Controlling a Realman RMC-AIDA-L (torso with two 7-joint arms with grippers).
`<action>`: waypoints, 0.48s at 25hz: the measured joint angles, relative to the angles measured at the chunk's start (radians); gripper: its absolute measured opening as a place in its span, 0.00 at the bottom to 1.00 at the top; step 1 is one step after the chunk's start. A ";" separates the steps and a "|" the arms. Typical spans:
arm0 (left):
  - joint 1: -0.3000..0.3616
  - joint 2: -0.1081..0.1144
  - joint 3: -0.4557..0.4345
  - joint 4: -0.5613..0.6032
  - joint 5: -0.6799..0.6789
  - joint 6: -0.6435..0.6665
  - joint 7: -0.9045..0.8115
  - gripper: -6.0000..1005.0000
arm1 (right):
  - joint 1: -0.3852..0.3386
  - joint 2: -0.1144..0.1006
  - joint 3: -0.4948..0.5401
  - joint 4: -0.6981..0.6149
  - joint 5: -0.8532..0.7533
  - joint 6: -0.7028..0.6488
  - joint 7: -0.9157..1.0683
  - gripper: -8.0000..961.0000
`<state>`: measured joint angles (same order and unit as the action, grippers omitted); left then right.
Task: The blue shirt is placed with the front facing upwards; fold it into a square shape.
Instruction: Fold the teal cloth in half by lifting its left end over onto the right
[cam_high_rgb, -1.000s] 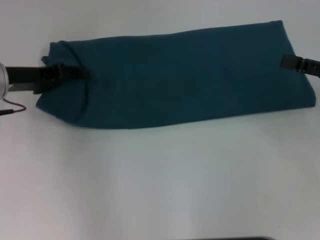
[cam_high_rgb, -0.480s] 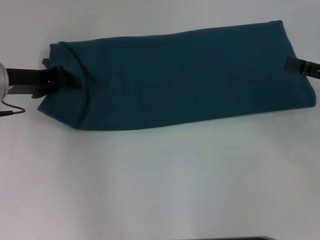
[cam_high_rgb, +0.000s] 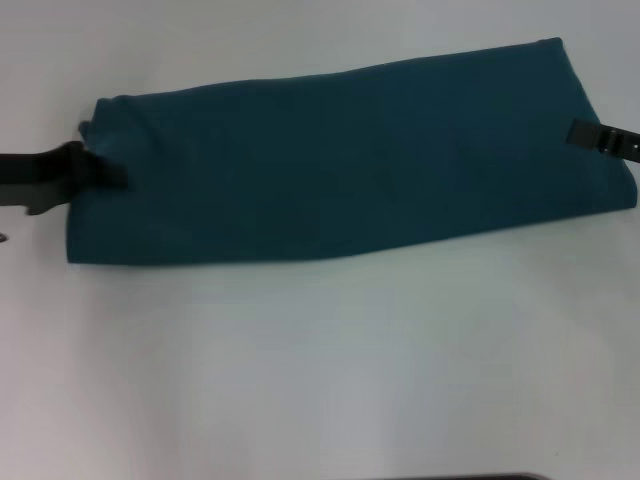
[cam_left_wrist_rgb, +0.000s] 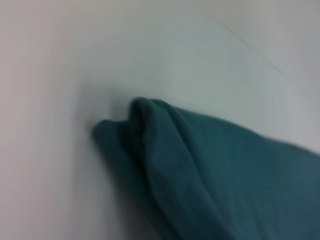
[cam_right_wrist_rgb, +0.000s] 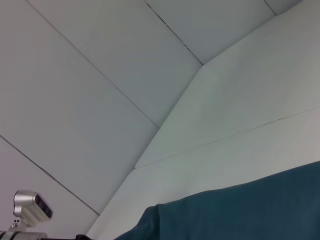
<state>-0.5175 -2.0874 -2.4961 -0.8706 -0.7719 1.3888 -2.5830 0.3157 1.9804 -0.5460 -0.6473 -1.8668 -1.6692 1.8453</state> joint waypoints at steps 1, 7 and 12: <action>0.000 0.000 0.000 0.000 0.000 0.000 0.000 0.09 | 0.000 0.000 0.000 0.000 0.000 0.000 0.000 0.95; 0.052 0.082 -0.125 0.054 -0.001 0.014 0.007 0.09 | 0.002 0.000 0.000 0.010 0.000 0.004 0.004 0.95; 0.066 0.148 -0.177 0.111 -0.001 0.008 0.014 0.09 | 0.005 0.000 0.000 0.015 0.000 0.010 0.004 0.95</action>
<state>-0.4513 -1.9393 -2.6726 -0.7593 -0.7728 1.3970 -2.5694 0.3207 1.9803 -0.5460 -0.6318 -1.8668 -1.6596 1.8491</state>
